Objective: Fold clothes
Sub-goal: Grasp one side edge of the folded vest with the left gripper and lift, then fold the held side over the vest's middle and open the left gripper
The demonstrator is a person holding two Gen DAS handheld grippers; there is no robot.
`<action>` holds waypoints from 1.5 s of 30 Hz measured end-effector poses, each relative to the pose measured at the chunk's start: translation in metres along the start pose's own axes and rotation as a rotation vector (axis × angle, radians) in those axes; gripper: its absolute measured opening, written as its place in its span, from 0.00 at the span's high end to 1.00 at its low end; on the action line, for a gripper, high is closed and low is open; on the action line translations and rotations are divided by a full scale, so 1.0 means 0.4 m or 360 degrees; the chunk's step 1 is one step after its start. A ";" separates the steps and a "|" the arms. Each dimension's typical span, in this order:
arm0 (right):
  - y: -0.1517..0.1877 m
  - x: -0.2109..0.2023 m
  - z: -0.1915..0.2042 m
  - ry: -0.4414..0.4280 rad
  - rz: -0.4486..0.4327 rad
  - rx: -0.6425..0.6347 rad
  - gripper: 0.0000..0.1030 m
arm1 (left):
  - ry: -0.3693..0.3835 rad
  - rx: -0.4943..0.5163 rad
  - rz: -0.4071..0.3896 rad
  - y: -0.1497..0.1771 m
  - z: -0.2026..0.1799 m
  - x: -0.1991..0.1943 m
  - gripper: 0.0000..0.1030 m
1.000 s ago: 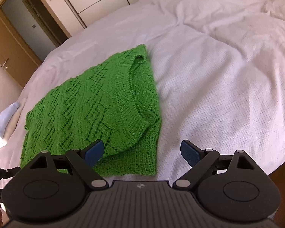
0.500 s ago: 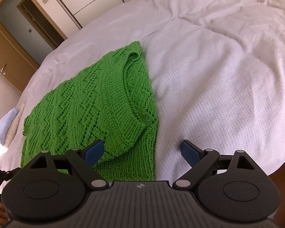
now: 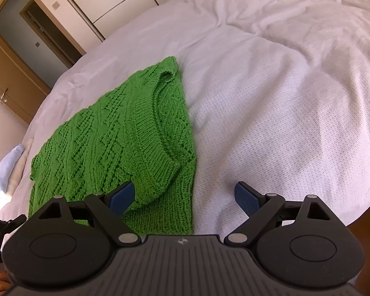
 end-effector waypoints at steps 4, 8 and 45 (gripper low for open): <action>0.000 0.006 -0.003 0.0000 -0.0003 0.0006 0.12 | 0.0008 0.0033 -0.0001 0.013 -0.005 0.031 0.31; 0.001 0.011 -0.005 -0.0001 -0.0003 0.0012 0.12 | -0.0216 0.0356 0.0065 0.037 -0.056 0.065 0.69; -0.136 0.016 -0.060 -0.0283 -0.0168 0.0166 0.16 | 0.0071 0.1446 0.0640 0.196 -0.375 0.230 0.74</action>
Point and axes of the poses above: each gripper's, at about its wrist camera, not at the fingertips, and x roughly the way its jaws point, z to its left, y to its underside, the point moved 5 cm from there along x, roughly the way its jaws point, and after that the axes turned 13 degrees about y, right-handed, at the moved point
